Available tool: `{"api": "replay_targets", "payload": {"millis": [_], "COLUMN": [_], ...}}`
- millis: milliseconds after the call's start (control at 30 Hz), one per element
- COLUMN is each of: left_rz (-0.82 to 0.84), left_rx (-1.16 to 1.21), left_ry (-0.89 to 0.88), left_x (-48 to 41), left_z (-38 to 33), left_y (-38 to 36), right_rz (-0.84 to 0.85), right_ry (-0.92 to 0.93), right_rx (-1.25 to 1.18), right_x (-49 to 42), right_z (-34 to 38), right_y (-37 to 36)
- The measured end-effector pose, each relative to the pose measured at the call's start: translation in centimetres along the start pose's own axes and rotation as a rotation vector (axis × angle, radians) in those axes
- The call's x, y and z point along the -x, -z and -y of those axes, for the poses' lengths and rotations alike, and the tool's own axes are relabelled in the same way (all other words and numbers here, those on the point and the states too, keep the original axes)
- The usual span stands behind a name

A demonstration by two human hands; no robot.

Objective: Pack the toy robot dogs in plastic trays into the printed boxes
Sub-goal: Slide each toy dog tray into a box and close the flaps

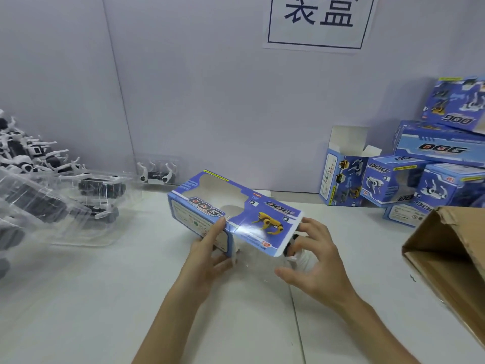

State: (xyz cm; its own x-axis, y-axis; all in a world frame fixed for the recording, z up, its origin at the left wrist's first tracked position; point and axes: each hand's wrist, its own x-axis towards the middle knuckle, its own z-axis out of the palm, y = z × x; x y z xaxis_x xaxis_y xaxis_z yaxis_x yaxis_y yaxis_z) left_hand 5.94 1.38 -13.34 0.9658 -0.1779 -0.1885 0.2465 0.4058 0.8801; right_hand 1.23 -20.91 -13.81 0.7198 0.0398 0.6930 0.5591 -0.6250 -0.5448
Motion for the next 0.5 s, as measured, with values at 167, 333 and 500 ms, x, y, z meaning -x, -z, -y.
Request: {"api": "replay_targets", "payload": {"millis": [167,333,500], "left_rz": [0.105,0.006,0.071], "left_rx": [-0.061,0.177,0.140], "left_ry": [0.046,0.098,0.058], "left_x": [0.4,0.1,0.4], "left_z": [0.7,0.4,0.3], "left_y": [-1.3,-0.5,-0.5], "right_rz": [0.007,-0.216,-0.223], "right_ry": [-0.023,-0.285,-0.444], "right_rx": [-0.151,-0.690,-0.454], "right_x": [-0.2,-0.9,-1.5], "right_z": [0.4,-0.7,-2.1], "right_y": [0.6,1.9,2.2]}}
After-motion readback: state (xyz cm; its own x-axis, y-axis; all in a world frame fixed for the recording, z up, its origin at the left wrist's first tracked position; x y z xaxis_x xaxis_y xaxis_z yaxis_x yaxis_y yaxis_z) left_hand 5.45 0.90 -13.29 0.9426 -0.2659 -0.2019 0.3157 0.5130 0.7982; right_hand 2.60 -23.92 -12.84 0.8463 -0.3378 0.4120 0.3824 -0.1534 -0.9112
